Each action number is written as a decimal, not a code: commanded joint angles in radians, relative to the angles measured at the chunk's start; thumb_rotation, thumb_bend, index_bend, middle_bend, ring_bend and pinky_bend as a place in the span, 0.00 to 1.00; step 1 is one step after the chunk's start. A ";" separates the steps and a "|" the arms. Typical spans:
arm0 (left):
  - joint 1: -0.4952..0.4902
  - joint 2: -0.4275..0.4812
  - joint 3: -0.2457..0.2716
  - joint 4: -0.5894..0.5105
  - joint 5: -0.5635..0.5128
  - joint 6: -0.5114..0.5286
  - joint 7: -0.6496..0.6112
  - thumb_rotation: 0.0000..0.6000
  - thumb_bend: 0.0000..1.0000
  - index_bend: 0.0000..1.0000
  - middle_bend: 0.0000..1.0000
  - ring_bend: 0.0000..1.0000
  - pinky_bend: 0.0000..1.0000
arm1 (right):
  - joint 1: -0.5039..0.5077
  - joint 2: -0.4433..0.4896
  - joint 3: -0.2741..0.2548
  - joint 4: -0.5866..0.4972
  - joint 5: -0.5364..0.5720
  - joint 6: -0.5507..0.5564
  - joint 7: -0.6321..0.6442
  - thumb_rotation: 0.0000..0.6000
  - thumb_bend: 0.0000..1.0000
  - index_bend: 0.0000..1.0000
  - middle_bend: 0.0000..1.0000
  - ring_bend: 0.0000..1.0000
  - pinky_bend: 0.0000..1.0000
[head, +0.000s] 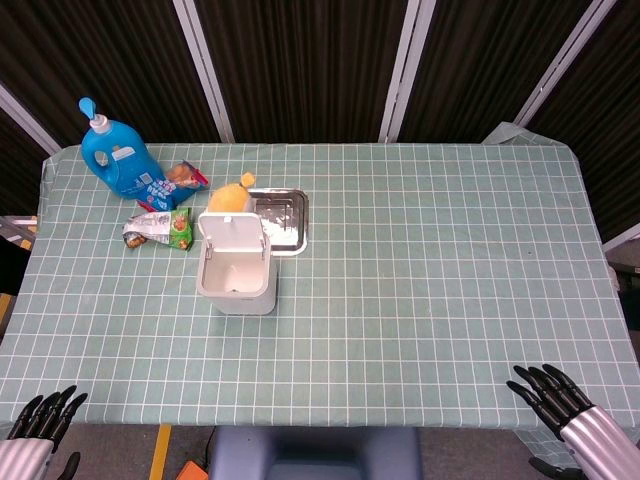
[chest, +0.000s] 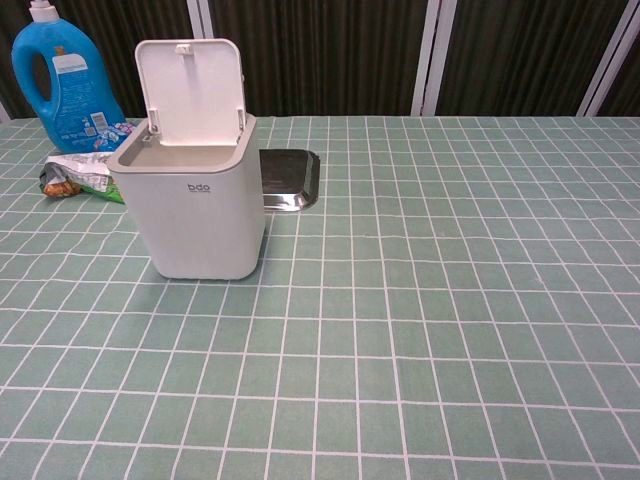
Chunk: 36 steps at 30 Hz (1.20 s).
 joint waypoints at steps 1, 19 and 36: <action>-0.001 -0.002 0.001 -0.003 0.004 -0.007 0.005 1.00 0.46 0.01 0.00 0.00 0.05 | 0.001 0.001 0.000 -0.001 0.001 -0.001 0.002 1.00 0.12 0.00 0.00 0.00 0.00; -0.447 0.036 -0.413 -0.343 -0.408 -0.360 -0.167 1.00 0.53 0.06 0.99 0.97 1.00 | 0.014 -0.058 0.039 -0.030 0.053 -0.073 -0.098 1.00 0.12 0.00 0.00 0.00 0.00; -1.016 -0.084 -0.676 -0.122 -1.222 -0.683 -0.015 1.00 0.52 0.15 1.00 1.00 1.00 | 0.051 -0.109 0.098 -0.040 0.176 -0.184 -0.169 1.00 0.12 0.00 0.00 0.00 0.00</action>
